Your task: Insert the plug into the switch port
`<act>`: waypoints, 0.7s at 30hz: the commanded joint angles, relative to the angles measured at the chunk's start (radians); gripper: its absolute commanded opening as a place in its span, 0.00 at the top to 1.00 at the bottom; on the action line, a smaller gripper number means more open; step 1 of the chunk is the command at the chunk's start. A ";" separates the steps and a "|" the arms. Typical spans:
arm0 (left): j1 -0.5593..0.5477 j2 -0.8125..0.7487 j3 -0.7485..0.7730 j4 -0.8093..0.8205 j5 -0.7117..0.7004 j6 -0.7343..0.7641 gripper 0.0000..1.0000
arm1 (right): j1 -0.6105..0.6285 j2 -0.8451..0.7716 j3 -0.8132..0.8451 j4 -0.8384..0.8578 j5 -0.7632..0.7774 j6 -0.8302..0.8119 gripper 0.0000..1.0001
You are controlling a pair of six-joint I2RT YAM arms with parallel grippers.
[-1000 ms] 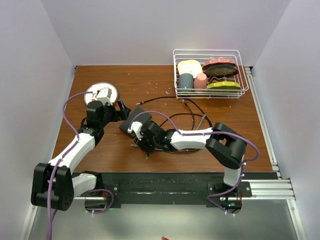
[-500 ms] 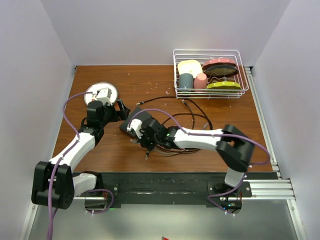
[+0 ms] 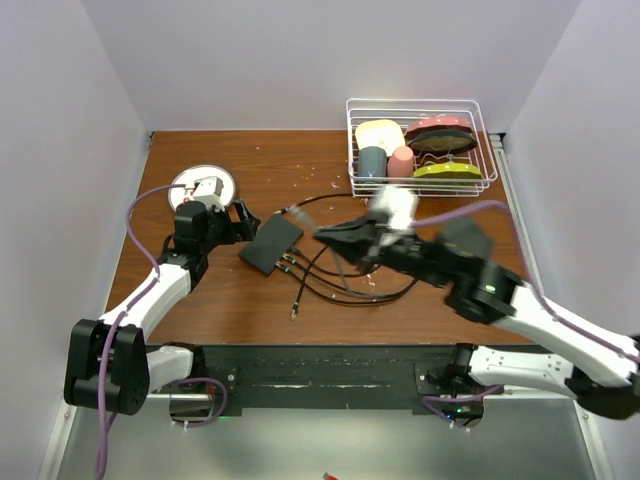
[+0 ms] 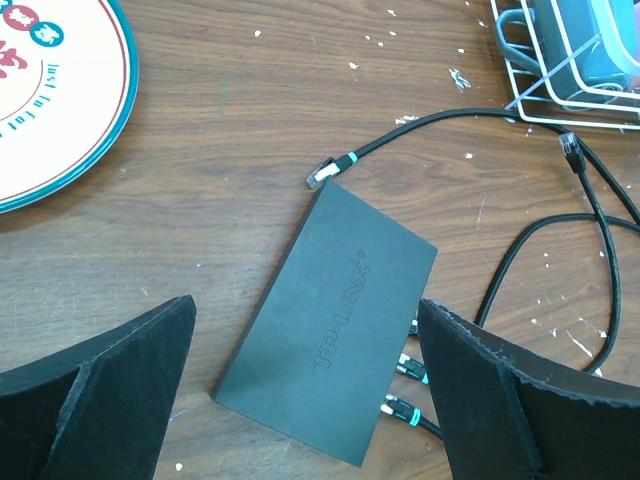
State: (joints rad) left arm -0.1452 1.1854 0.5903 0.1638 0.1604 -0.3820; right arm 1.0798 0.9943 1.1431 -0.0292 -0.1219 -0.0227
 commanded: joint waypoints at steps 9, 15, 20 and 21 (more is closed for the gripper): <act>0.009 0.000 -0.017 0.051 0.037 -0.005 0.02 | 0.002 -0.238 0.058 0.032 0.258 -0.097 1.00; 0.009 0.000 -0.017 0.056 0.060 -0.006 0.02 | 0.003 -0.083 0.018 -0.101 0.431 -0.197 1.00; 0.009 0.002 -0.027 0.074 0.094 -0.008 0.02 | -0.026 0.134 -0.075 -0.104 0.357 -0.145 1.00; 0.009 0.000 -0.036 0.088 0.099 -0.011 0.02 | -0.034 0.171 -0.078 -0.107 0.317 -0.125 1.00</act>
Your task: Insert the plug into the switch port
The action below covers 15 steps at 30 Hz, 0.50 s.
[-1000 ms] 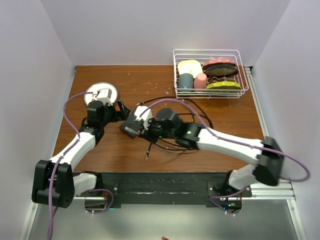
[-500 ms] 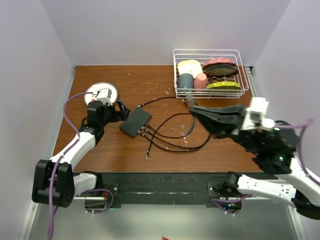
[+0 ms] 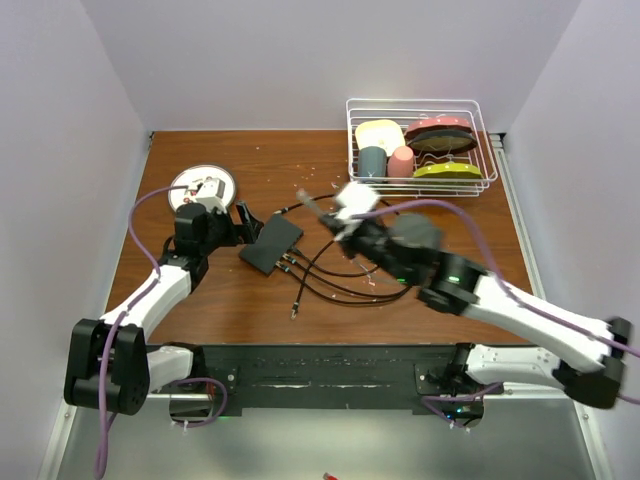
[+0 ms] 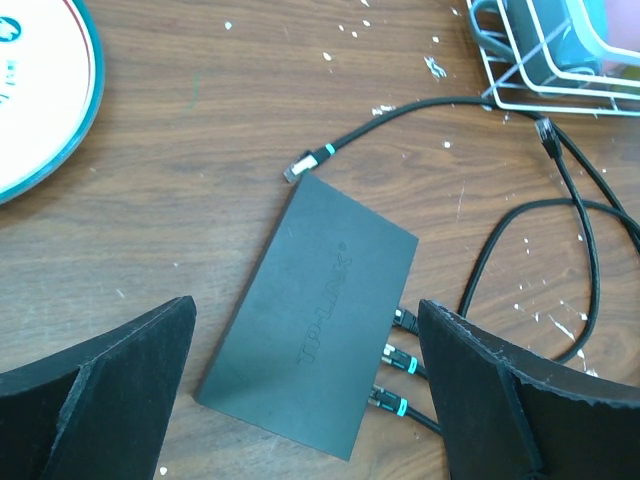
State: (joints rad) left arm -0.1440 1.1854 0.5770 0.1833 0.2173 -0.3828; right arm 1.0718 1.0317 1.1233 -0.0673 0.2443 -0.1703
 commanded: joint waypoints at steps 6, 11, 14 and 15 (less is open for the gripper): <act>0.007 -0.020 -0.086 0.155 0.112 -0.027 0.03 | -0.064 0.430 -0.141 0.036 -0.327 0.156 1.00; 0.007 -0.044 -0.179 0.264 0.214 -0.067 0.04 | -0.122 0.571 -0.152 0.090 -0.560 0.225 1.00; 0.007 -0.030 -0.235 0.376 0.298 -0.102 0.05 | -0.151 0.573 -0.177 0.145 -0.641 0.244 1.00; 0.007 -0.023 -0.246 0.439 0.322 -0.110 0.06 | -0.159 0.564 -0.180 0.156 -0.655 0.245 1.00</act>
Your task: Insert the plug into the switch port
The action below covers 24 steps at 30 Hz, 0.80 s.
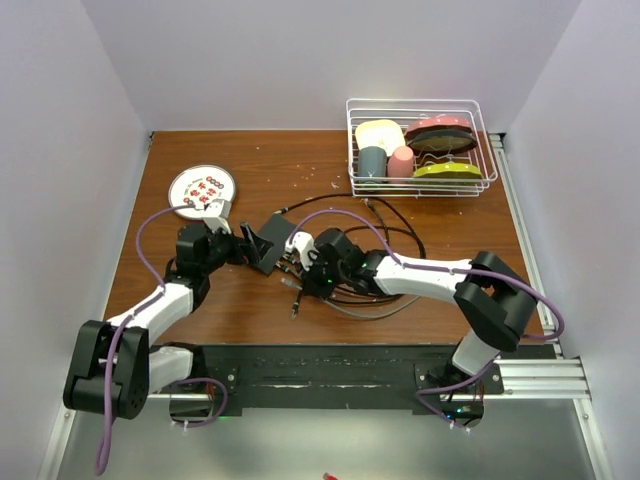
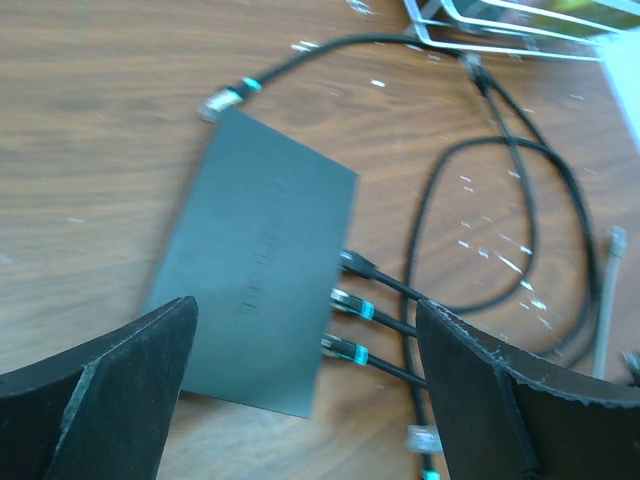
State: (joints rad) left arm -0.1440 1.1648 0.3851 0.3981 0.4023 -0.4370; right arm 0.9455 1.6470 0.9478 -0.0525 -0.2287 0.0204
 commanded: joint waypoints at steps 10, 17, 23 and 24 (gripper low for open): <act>0.007 0.137 -0.132 0.607 0.427 -0.209 0.17 | -0.080 -0.078 -0.015 0.155 -0.218 0.056 1.00; 0.007 0.128 -0.129 0.605 0.437 -0.209 0.21 | -0.091 -0.114 -0.017 0.135 -0.189 0.039 1.00; 0.007 0.130 -0.126 0.601 0.460 -0.203 0.24 | -0.100 -0.148 -0.020 0.129 -0.163 0.030 1.00; 0.007 0.131 -0.126 0.605 0.460 -0.206 0.24 | -0.102 -0.154 -0.020 0.131 -0.166 0.032 1.00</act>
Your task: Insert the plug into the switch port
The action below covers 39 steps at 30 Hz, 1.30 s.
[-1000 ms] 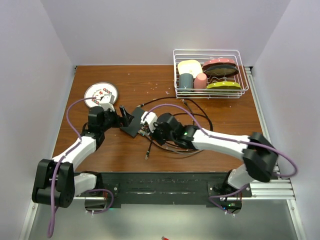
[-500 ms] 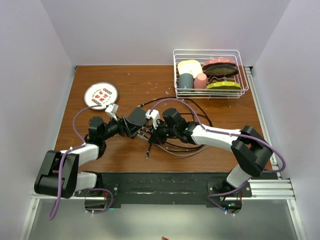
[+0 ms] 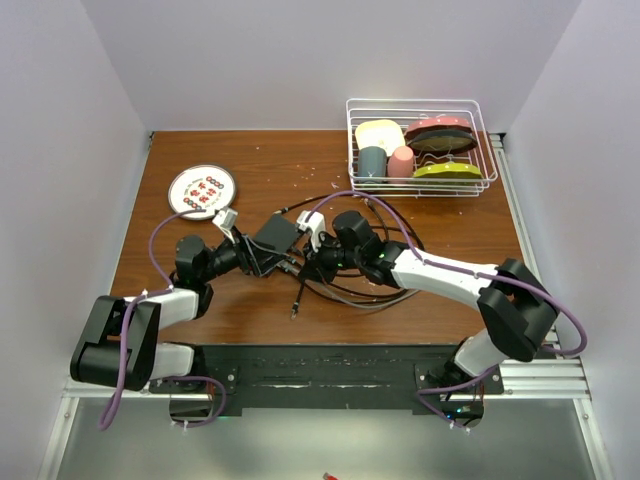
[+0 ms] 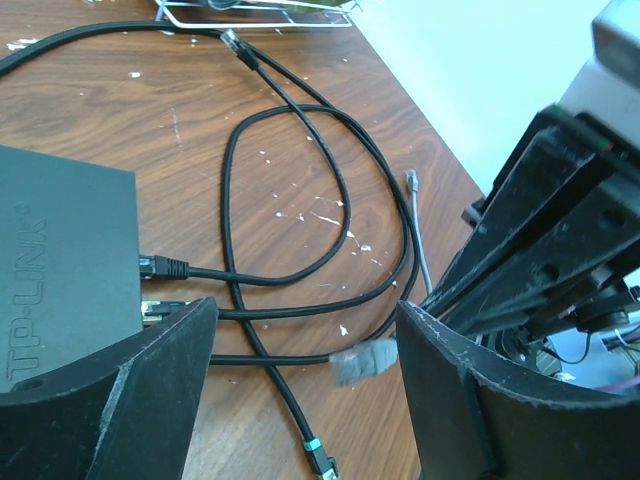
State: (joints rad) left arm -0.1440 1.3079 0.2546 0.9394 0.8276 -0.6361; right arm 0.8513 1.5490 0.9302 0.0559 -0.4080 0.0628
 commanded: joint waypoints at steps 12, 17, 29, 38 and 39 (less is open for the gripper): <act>0.007 0.056 0.000 0.237 0.116 -0.112 0.53 | -0.008 -0.056 0.027 0.004 0.028 -0.015 1.00; 0.006 0.080 0.000 0.282 0.142 -0.134 0.52 | -0.009 -0.078 0.021 0.019 0.047 -0.008 1.00; 0.003 0.085 0.005 0.285 0.148 -0.135 0.76 | -0.009 -0.101 0.015 0.042 0.055 0.003 1.00; 0.001 0.067 -0.002 0.299 0.140 -0.165 1.00 | -0.008 -0.113 0.028 0.027 0.096 0.006 0.77; 0.001 0.062 -0.003 0.297 0.137 -0.168 1.00 | -0.008 -0.118 0.033 0.025 0.107 0.005 0.62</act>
State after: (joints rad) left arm -0.1452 1.3857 0.2550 1.2053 0.9764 -0.8024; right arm 0.8421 1.4853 0.9298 0.0425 -0.3401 0.0650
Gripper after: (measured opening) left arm 0.074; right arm 0.191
